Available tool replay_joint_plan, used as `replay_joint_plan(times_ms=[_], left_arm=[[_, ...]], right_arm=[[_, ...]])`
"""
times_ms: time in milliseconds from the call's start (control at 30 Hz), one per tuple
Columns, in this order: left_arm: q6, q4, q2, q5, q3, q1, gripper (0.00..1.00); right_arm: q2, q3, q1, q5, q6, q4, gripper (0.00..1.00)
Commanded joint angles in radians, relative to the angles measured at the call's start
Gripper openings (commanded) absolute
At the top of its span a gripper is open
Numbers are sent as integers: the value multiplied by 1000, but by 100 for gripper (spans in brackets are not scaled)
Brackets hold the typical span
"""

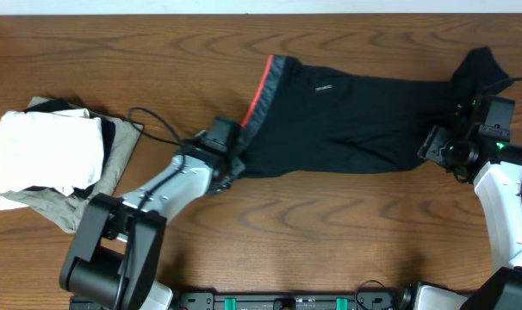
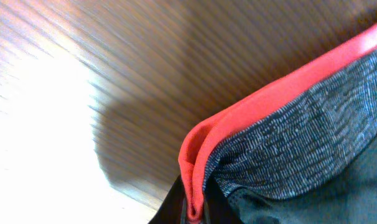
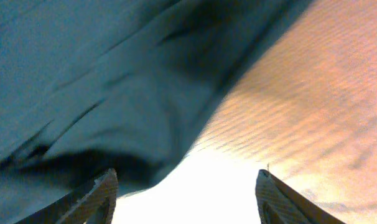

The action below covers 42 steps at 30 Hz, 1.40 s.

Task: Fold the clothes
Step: 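Grasp the waistband corner with the left gripper and pull it left, then move the right gripper to the pant leg cuffs at the right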

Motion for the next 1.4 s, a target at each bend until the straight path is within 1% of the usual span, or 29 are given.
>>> replay_joint_plan(times_ms=[0,167,300,400,567,867,933,967,1000,1067,1133,1200,1233,1367], left_arm=[[48,-36,31,-79,-42,79,6],[74,-32,30,-79,-42,166,6],[110,-32,30,-79,-42,186,6],[130,-32,30,-79,-42,184,6],[130,-27,30,-79,-42,184,6],[130,-8,30,-79,-43,184,6],[130,-5,31,-79,-43,184,6],[130,-3,30,-79,-43,184,6],[130,-1,31,-79,-43,184,6],[130,-1,30,-79,-43,184,6],[130,-1,31,-79,-43,184,6],[130,-1,30,-79,-43,184,6],[130,-1,30,-79,-43,184,6],[130,-2,31,-79,-43,184,6]], right_arm=[[-6,12,-19,129,61,29,73],[73,12,-66,112,59,141,81],[179,12,-111,78,26,238,83],[252,12,-145,68,26,327,84],[351,12,-194,-5,26,450,83],[520,12,-208,-35,27,592,83],[537,12,-208,-39,27,616,81],[542,12,-207,-45,27,625,78],[547,12,-207,-51,27,631,73],[552,12,-208,-57,27,645,59],[552,12,-208,-57,27,655,37],[551,13,-209,-57,27,665,10],[549,13,-209,-57,27,663,1],[512,13,-215,-57,27,614,1]])
